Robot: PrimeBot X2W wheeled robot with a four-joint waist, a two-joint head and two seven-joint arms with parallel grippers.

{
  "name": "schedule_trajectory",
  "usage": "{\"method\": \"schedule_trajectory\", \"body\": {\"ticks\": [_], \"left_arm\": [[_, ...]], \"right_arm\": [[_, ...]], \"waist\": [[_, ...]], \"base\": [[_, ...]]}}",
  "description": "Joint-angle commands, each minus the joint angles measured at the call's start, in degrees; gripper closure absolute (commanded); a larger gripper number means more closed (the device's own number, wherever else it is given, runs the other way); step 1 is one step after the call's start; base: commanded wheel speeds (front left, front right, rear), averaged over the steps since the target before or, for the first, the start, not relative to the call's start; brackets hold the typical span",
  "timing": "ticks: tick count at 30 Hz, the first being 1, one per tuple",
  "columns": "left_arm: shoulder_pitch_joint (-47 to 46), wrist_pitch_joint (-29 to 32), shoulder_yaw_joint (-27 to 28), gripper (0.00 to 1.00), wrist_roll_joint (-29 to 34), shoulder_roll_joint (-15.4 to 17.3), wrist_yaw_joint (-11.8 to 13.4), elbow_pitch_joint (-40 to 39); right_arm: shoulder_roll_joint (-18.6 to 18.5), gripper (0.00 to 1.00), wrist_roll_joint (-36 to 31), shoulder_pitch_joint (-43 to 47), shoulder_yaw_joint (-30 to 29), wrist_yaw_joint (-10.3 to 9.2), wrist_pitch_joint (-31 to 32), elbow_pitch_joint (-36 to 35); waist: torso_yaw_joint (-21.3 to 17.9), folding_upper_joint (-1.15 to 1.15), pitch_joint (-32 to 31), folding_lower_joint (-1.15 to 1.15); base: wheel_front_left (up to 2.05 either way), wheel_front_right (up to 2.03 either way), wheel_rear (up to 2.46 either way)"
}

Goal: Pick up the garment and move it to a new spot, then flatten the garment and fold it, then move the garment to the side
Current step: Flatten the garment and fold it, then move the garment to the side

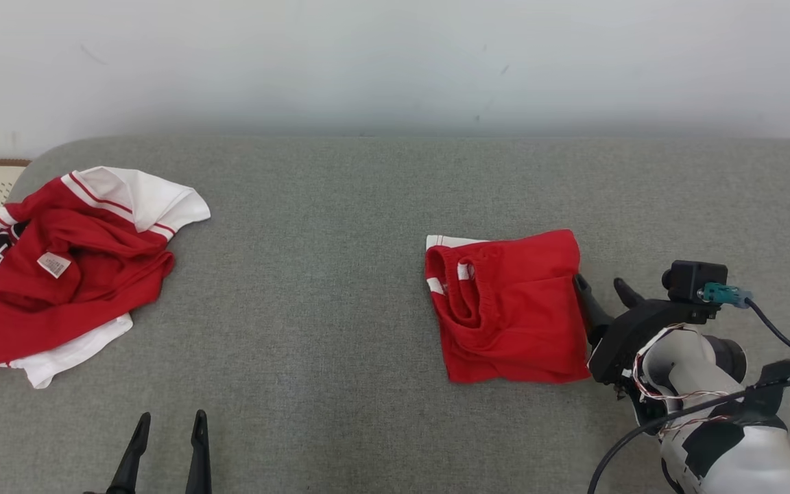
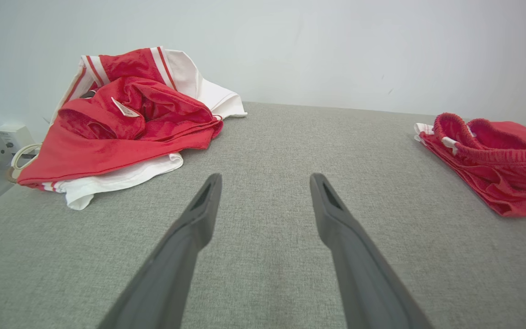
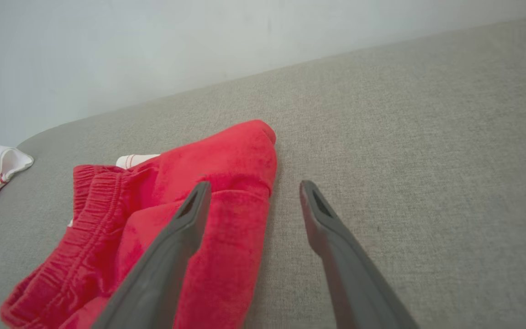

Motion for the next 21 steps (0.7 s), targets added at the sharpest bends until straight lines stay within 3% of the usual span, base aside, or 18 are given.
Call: {"method": "schedule_trajectory", "body": {"ticks": [1, 15, 16, 17, 18, 21], "left_arm": [[-0.11, -0.17, 0.14, 0.00, 0.18, -0.02, -0.09, -0.16], [-1.94, -0.17, 0.41, 0.00, -0.30, -0.05, -0.42, 0.03], [-1.98, -0.17, 0.43, 0.00, -0.30, -0.05, -0.40, 0.01], [-2.06, -0.17, 0.50, 0.00, -0.31, -0.06, -0.39, 0.07], [-2.17, -0.17, 0.56, 0.00, -0.32, -0.05, -0.41, 0.18], [-2.35, -0.17, 0.73, 0.00, -0.28, -0.06, -0.45, 0.47]], "right_arm": [[0.18, 0.00, 0.49, -0.28, 0.03, -0.01, 0.47, 0.53], [3.57, 0.00, 3.57, -2.16, 1.47, -0.01, 6.80, 6.55], [3.78, 0.19, 3.87, -2.17, 1.70, 0.00, 7.11, 6.46], [3.92, 0.55, 4.08, -2.27, 1.92, 0.00, 7.20, 6.21], [3.96, 1.00, 4.33, -2.35, 2.15, 0.00, 7.12, 5.92], [3.29, 1.00, 4.77, -3.03, 2.92, -0.01, 5.63, 4.98]], "waist": [[0.39, 0.00, 0.48, 0.00], [1.80, 0.00, 3.88, 0.00], [1.76, 0.00, 3.96, 0.00], [1.69, 0.00, 4.03, 0.00], [1.62, 0.00, 4.08, 0.00], [1.27, 0.00, 4.08, 0.00]], "base": [[0.00, 0.00, 0.00], [0.00, 0.00, 0.00], [0.00, 0.00, 0.00], [0.00, 0.00, 0.00], [0.00, 0.00, 0.00], [0.00, 0.00, 0.00]]}}
